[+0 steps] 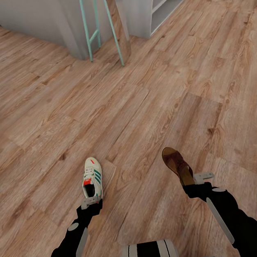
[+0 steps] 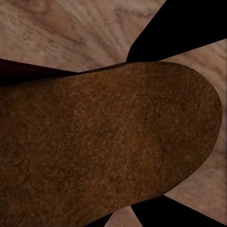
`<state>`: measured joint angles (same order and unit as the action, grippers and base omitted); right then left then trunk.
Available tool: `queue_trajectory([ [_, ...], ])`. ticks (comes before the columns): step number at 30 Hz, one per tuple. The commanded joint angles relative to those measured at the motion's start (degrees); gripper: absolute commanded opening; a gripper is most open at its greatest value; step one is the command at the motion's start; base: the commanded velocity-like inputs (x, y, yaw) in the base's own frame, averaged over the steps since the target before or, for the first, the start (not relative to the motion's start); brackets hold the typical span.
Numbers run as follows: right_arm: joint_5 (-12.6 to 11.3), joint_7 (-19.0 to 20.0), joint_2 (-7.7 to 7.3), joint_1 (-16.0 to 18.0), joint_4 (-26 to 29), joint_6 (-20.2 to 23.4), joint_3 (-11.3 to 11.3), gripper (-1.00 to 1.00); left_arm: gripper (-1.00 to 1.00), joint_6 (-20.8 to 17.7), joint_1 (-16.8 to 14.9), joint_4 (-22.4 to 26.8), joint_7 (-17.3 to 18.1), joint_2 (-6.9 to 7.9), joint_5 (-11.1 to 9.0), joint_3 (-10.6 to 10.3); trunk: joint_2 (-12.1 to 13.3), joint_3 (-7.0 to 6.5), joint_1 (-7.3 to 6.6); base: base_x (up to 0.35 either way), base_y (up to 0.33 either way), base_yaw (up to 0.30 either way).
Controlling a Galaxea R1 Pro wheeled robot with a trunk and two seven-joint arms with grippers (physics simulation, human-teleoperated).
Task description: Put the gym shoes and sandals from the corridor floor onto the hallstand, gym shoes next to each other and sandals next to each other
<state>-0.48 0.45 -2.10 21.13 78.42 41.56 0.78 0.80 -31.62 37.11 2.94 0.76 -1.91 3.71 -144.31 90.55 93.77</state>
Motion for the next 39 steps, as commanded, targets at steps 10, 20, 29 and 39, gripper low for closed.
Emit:
queue_trajectory([
  [10, -0.1, 0.0, -0.01, 0.0, 0.1, 0.3, 0.0, -1.0, 1.0, 0.1, 0.0, 0.0, 0.3, -0.02, -0.2, 0.2, 0.0, 0.03, 0.0, 0.008, 0.002, 0.0],
  [20, 0.0, 0.1, -0.01, 0.0, 0.1, 0.3, 0.0, -1.0, 1.0, 0.1, 0.0, 0.0, 0.3, -0.05, -0.2, 0.2, 0.0, 0.03, 0.0, 0.052, 0.0, 0.0],
  [29, -0.1, 0.0, -0.01, 0.0, 0.1, 0.3, 0.0, -1.0, 1.0, 0.1, 0.0, 0.0, 0.3, -0.05, -0.2, 0.2, 0.0, 0.25, 0.02, 0.007, 0.0, 0.0],
  [39, 0.0, 0.0, -0.01, 0.0, 0.1, 0.3, 0.0, -1.0, 1.0, 0.1, 0.0, 0.0, 0.3, -0.02, -0.2, 0.2, -0.1, 1.02, 0.07, 0.0, 0.0, 0.0],
])
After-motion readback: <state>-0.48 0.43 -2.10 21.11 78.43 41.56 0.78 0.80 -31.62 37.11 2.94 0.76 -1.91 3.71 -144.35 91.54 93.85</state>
